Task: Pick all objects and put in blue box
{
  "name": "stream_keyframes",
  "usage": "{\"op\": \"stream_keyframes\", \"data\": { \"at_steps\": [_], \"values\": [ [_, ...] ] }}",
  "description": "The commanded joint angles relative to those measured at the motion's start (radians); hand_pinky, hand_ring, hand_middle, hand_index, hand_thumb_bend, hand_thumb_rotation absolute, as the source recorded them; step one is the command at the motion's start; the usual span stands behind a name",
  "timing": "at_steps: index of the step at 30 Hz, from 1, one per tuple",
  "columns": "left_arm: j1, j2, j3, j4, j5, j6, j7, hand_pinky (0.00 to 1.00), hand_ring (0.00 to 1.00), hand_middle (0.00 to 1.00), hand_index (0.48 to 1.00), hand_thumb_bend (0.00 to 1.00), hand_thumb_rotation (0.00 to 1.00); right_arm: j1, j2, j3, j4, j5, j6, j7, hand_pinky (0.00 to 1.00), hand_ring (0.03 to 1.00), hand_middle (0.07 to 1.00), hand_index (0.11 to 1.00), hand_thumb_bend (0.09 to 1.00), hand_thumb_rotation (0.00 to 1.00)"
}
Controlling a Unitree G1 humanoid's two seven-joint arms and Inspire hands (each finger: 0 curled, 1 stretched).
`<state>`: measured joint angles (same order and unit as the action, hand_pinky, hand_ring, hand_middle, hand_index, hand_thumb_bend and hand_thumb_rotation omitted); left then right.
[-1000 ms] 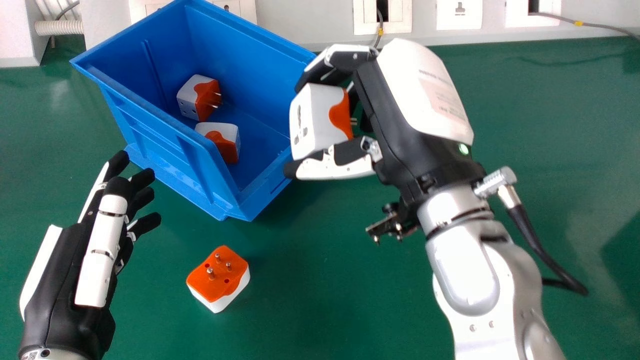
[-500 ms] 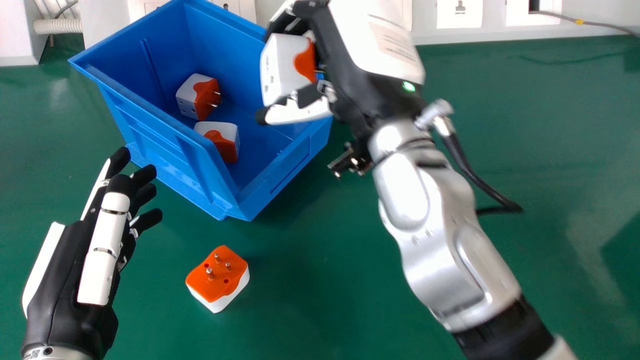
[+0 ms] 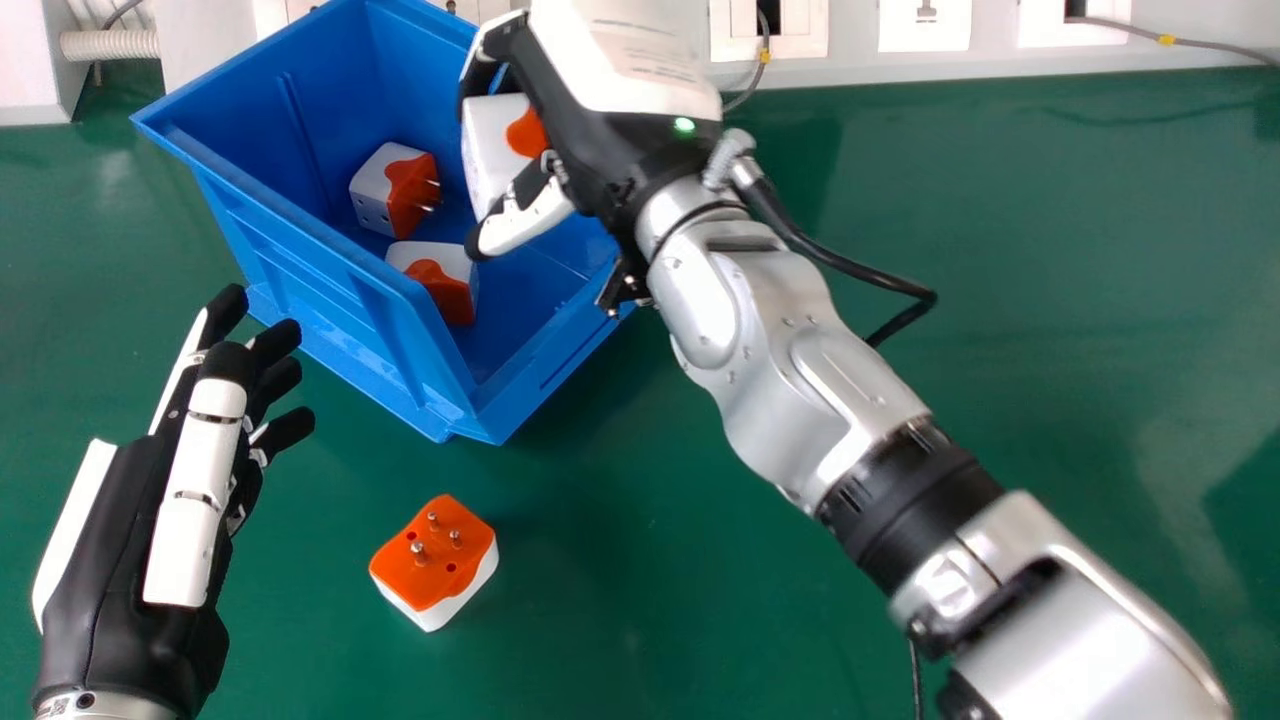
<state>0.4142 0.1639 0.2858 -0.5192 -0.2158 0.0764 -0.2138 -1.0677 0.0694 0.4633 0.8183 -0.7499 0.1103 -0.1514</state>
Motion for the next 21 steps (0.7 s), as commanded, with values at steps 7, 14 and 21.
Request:
{"op": "stream_keyframes", "data": {
  "at_steps": [7,14,21],
  "values": [
    [0.019,-0.017,0.004,-0.01,-0.018,-0.038,0.003,0.89,0.94,0.94,0.977,0.37,1.0,-0.177,0.033,0.038,0.278,0.011,-0.134,-0.083,0.31,0.428,0.543,0.537,0.488,0.0],
    [0.043,-0.03,0.0,-0.016,-0.014,-0.056,0.004,0.9,0.94,0.94,0.977,0.36,1.0,-0.165,0.033,0.038,0.366,0.029,-0.139,-0.087,0.33,0.431,0.541,0.514,0.492,0.0],
    [0.055,-0.031,-0.005,-0.027,-0.003,-0.053,0.013,0.9,0.94,0.94,0.976,0.36,1.0,-0.153,0.032,0.052,0.364,0.034,-0.154,-0.114,0.33,0.436,0.543,0.516,0.492,0.0]
  ]
}}
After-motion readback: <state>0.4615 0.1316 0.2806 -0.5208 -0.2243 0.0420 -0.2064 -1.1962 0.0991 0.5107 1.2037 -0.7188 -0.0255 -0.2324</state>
